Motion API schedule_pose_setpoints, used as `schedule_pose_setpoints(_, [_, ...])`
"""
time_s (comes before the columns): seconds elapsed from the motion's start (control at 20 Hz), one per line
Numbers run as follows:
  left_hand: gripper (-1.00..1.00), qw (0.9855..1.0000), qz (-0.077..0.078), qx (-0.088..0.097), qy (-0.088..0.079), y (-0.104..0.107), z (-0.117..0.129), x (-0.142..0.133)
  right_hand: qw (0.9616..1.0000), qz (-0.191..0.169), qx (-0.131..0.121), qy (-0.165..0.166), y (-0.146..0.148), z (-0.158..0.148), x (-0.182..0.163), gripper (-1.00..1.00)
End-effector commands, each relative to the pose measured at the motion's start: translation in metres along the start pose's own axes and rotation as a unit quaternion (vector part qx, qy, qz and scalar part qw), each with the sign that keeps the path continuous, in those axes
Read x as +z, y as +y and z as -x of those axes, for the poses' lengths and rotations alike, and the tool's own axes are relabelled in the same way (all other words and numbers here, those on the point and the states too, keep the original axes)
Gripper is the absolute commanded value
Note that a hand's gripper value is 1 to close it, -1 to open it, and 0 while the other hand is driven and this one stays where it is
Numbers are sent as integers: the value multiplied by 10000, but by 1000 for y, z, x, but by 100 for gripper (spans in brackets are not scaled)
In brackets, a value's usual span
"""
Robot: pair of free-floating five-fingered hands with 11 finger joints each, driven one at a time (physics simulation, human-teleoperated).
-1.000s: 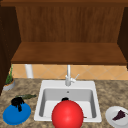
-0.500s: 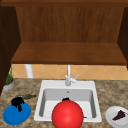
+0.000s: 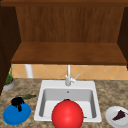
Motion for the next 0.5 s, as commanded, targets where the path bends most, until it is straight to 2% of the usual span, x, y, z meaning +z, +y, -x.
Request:
schedule_pose_setpoints(0.0, [0,10000,0,0,0,0,0,0,9996,132,-247,-45,-21,6,25,100])
schedule_pose_setpoints(0.45, [0,10000,0,0,0,0,0,0,9995,109,-268,-88,-79,17,63,100])
